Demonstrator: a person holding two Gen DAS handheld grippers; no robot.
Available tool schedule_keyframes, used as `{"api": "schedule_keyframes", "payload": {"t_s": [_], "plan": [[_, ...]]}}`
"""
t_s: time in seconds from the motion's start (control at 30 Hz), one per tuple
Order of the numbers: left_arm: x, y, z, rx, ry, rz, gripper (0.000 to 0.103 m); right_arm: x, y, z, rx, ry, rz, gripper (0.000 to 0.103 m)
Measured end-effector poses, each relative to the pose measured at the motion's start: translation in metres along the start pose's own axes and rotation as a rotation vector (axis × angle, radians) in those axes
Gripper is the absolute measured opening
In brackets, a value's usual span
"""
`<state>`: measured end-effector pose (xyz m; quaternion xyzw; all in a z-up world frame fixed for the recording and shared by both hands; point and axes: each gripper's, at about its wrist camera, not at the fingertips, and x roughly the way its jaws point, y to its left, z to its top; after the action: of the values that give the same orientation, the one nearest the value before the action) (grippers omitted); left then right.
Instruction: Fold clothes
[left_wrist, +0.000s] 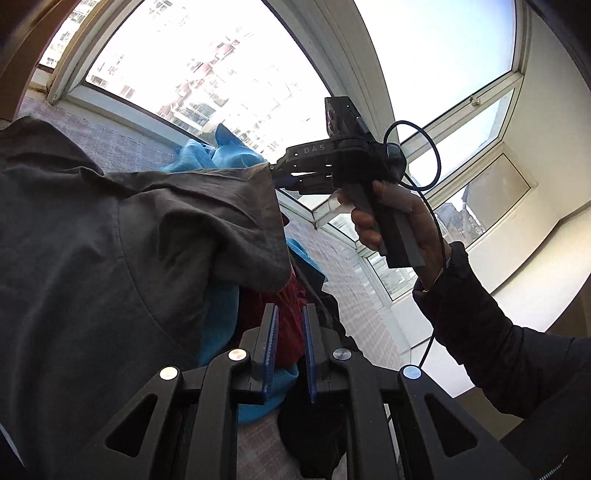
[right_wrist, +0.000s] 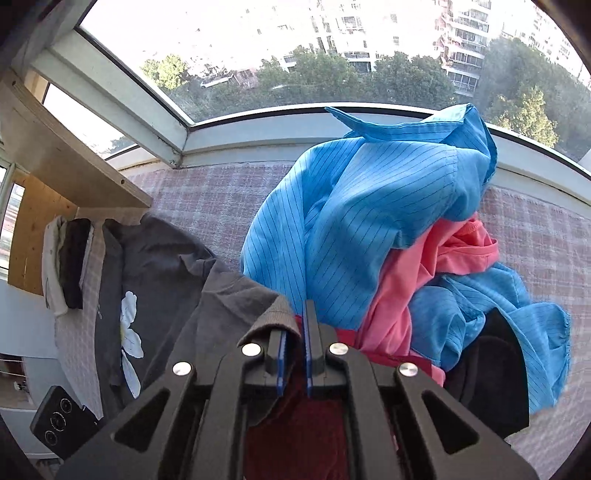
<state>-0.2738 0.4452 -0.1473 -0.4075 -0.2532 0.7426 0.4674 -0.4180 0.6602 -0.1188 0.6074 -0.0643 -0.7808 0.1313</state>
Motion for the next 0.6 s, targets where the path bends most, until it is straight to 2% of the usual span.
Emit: {"api": "schedule_keyframes", "payload": {"t_s": [0.03, 0.07, 0.2, 0.27, 0.3, 0.4, 0.43, 0.47, 0.53, 0.6], "plan": [[0.000, 0.004, 0.000, -0.002, 0.002, 0.009, 0.011, -0.005, 0.001, -0.002, -0.018, -0.008, -0.023, 0.028], [0.001, 0.006, -0.001, -0.007, 0.002, 0.019, 0.011, -0.014, 0.003, -0.005, -0.038, -0.024, -0.046, 0.033], [0.008, 0.016, -0.011, -0.009, 0.024, 0.057, 0.011, -0.041, 0.013, -0.015, -0.070, -0.091, -0.053, 0.034], [0.018, 0.021, -0.014, -0.014, 0.050, 0.082, 0.011, -0.048, 0.020, -0.017, -0.088, -0.107, -0.037, 0.034], [0.022, 0.023, -0.016, -0.017, 0.060, 0.094, 0.011, -0.047, 0.025, -0.017, -0.115, -0.101, -0.057, 0.034], [0.031, 0.030, -0.016, -0.030, 0.080, 0.120, 0.011, -0.018, 0.039, -0.012, -0.280, 0.003, -0.296, 0.035], [0.030, 0.031, -0.016, -0.032, 0.082, 0.124, 0.011, -0.009, 0.039, -0.012, -0.324, 0.058, -0.322, 0.035], [0.029, 0.032, -0.016, -0.034, 0.082, 0.129, 0.011, -0.007, 0.032, -0.012, -0.303, 0.101, -0.270, 0.035], [0.028, 0.035, -0.013, -0.050, 0.074, 0.130, 0.011, -0.016, 0.013, -0.011, -0.184, 0.156, -0.076, 0.035], [0.027, 0.040, -0.011, -0.065, 0.066, 0.126, 0.011, -0.036, 0.003, -0.015, -0.156, 0.143, 0.012, 0.035]]}}
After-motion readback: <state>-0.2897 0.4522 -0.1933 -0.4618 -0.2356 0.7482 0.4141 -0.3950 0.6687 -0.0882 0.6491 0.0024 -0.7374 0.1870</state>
